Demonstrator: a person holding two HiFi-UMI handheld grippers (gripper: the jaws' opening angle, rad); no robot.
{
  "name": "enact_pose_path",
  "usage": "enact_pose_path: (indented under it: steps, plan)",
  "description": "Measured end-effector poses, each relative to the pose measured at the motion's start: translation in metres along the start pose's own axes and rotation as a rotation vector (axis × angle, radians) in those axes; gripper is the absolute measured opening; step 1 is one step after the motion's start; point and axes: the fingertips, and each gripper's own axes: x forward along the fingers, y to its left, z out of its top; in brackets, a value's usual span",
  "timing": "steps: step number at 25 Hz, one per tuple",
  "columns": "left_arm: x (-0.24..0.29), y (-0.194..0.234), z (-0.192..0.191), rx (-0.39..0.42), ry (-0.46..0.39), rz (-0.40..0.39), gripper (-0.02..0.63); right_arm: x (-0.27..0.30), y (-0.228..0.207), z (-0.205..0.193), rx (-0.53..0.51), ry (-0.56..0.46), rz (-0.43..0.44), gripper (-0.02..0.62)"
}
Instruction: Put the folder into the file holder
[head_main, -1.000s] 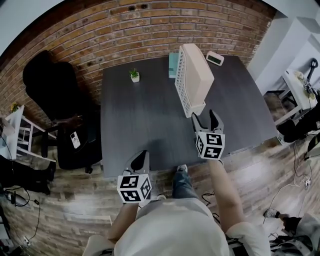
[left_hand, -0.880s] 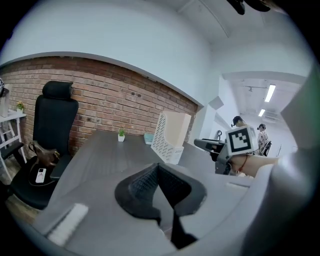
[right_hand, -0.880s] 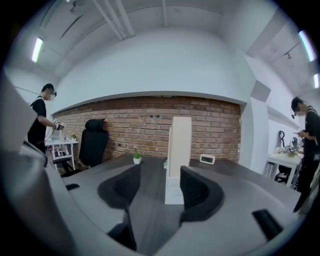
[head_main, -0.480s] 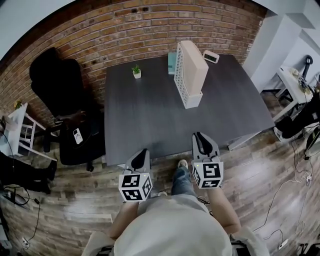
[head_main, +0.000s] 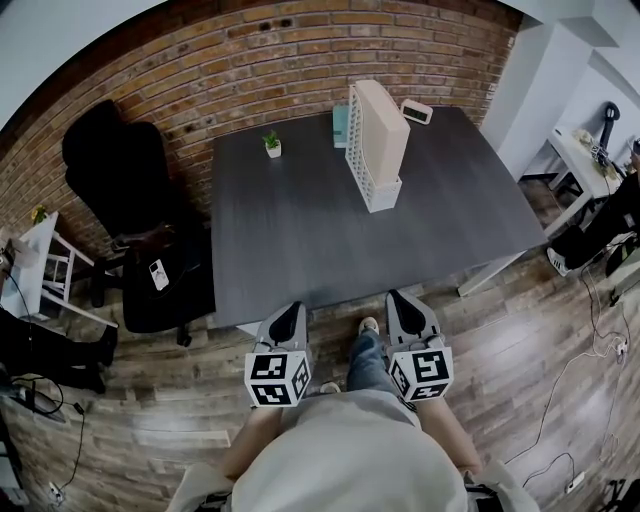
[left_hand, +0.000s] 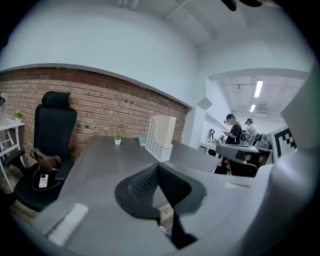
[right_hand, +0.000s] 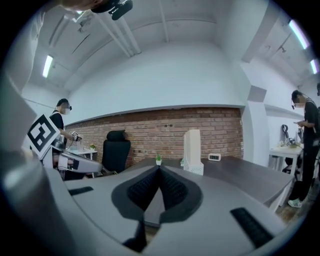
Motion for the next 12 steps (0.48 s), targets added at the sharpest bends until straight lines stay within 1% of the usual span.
enact_pose_path:
  steps: [3, 5, 12]
  plan:
    - [0.0, -0.001, -0.001, -0.002, 0.003, -0.006, 0.011, 0.001, -0.004, -0.001, 0.049, 0.002, -0.002, 0.002]
    - [0.001, 0.0, 0.0, -0.005, 0.004, -0.006, 0.011, 0.004, -0.006, 0.003, 0.063, -0.005, -0.007, 0.002]
    - [0.004, 0.005, -0.001, -0.016, 0.013, -0.005, 0.011, 0.012, -0.004, 0.008, 0.034, -0.012, 0.007, 0.002]
